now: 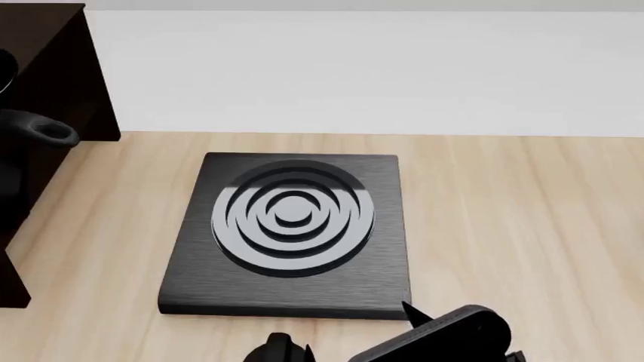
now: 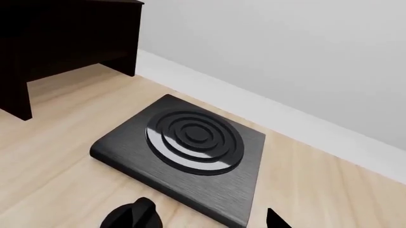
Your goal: Put the frying pan on the cabinet shelf.
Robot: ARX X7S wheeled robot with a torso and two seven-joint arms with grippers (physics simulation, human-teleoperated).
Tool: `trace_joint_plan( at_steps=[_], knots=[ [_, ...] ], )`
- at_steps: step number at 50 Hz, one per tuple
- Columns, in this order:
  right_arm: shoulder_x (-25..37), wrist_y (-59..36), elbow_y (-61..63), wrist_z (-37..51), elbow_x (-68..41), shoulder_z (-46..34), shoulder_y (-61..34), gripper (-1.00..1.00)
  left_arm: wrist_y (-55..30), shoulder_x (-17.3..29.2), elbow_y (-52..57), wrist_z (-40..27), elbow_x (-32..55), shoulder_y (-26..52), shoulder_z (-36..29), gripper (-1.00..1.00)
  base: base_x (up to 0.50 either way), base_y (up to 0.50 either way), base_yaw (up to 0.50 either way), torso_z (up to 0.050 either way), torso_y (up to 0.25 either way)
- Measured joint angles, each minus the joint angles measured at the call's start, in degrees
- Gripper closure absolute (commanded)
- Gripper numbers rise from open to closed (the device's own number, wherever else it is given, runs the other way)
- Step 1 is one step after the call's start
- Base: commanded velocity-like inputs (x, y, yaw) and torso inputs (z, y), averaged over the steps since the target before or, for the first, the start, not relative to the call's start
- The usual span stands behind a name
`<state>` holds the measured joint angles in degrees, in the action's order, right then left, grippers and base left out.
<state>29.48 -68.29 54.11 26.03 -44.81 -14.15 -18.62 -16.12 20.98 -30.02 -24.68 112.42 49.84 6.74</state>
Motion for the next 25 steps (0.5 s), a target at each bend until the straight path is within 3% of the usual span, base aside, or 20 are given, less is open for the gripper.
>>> trace_joint_plan(
  at_steps=[25],
  knots=[
    [0.6,1.6,-0.2,0.8,-0.6,-0.5,0.6,-1.0,1.7,0.0,15.4,-5.7,-0.6,-7.4,1.1,-1.0,0.0,0.0,0.0,0.0,0.0]
  ],
)
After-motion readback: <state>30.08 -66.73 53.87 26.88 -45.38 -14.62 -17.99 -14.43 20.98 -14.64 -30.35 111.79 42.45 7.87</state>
